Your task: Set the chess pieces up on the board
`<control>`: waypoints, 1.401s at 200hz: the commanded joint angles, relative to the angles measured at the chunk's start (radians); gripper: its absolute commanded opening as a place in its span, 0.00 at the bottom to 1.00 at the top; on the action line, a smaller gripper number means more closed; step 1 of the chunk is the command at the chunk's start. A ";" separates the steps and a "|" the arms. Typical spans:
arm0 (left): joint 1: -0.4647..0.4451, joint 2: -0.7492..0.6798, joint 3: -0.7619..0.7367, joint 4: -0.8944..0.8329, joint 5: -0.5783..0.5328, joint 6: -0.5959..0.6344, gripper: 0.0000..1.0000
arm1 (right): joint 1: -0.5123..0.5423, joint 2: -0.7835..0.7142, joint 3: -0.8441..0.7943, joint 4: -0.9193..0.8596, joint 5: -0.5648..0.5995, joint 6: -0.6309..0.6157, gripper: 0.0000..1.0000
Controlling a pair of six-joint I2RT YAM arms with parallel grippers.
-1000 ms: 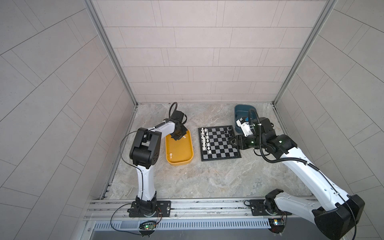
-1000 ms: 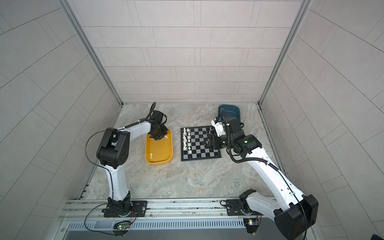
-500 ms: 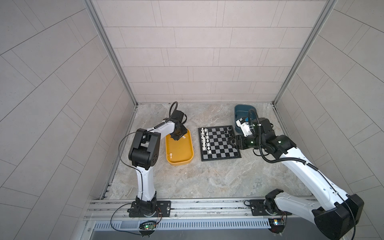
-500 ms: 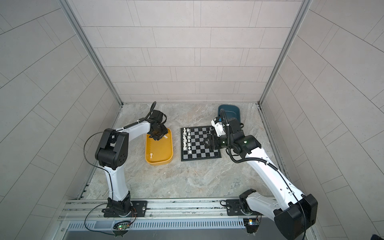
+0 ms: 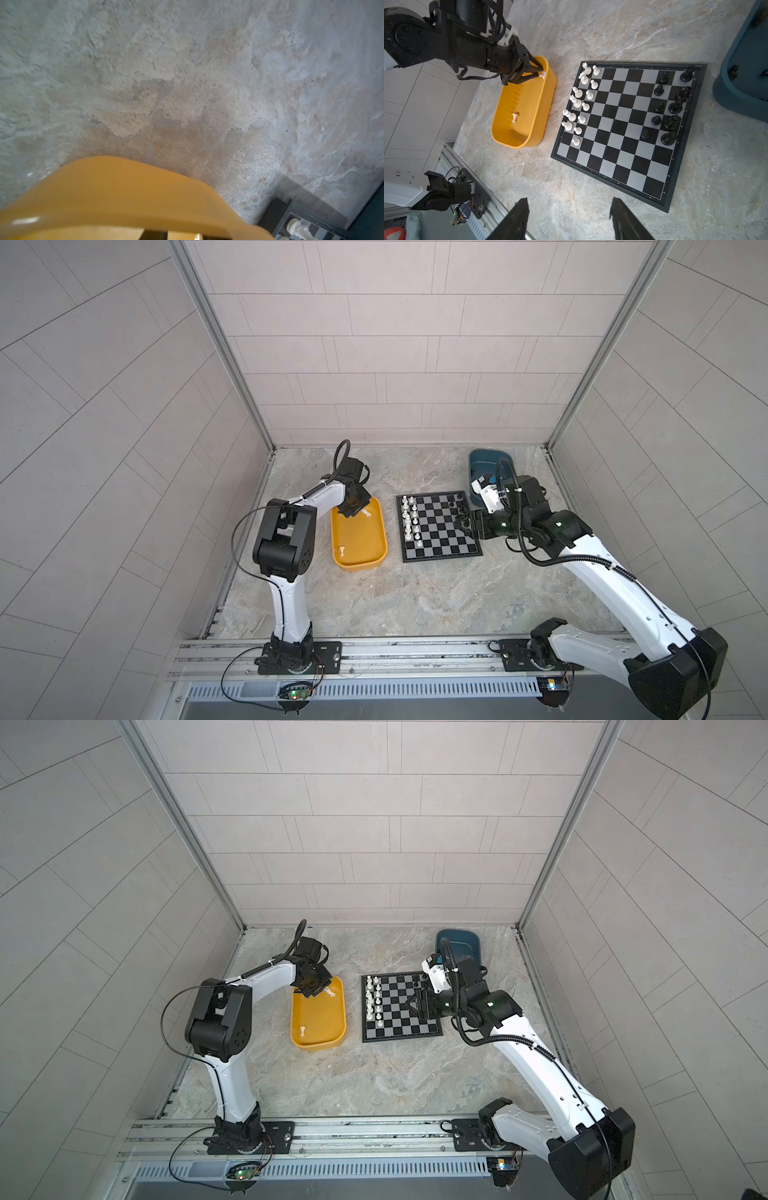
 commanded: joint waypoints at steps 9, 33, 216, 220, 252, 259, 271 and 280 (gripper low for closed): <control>0.001 0.007 -0.011 0.009 0.016 -0.009 0.33 | -0.003 -0.001 -0.008 0.003 -0.011 0.005 0.66; -0.002 0.008 -0.018 0.012 0.023 -0.017 0.31 | -0.003 -0.002 -0.006 0.003 -0.011 0.004 0.68; -0.009 0.025 -0.026 0.007 0.021 -0.029 0.21 | -0.011 -0.007 -0.017 0.006 -0.010 0.013 0.68; -0.009 0.025 -0.027 0.006 0.018 -0.029 0.20 | -0.012 -0.008 -0.017 0.006 -0.010 0.014 0.68; -0.009 0.012 -0.027 -0.008 -0.001 -0.029 0.16 | -0.014 -0.011 -0.016 0.007 -0.011 0.019 0.68; -0.009 0.004 -0.027 -0.012 -0.004 -0.026 0.15 | -0.015 -0.014 -0.017 0.006 -0.011 0.019 0.68; -0.010 -0.013 -0.017 -0.041 -0.016 -0.011 0.12 | -0.015 -0.015 -0.015 0.005 -0.011 0.020 0.68; -0.010 -0.031 -0.009 -0.072 -0.026 0.002 0.10 | -0.017 -0.016 -0.014 0.006 -0.011 0.022 0.68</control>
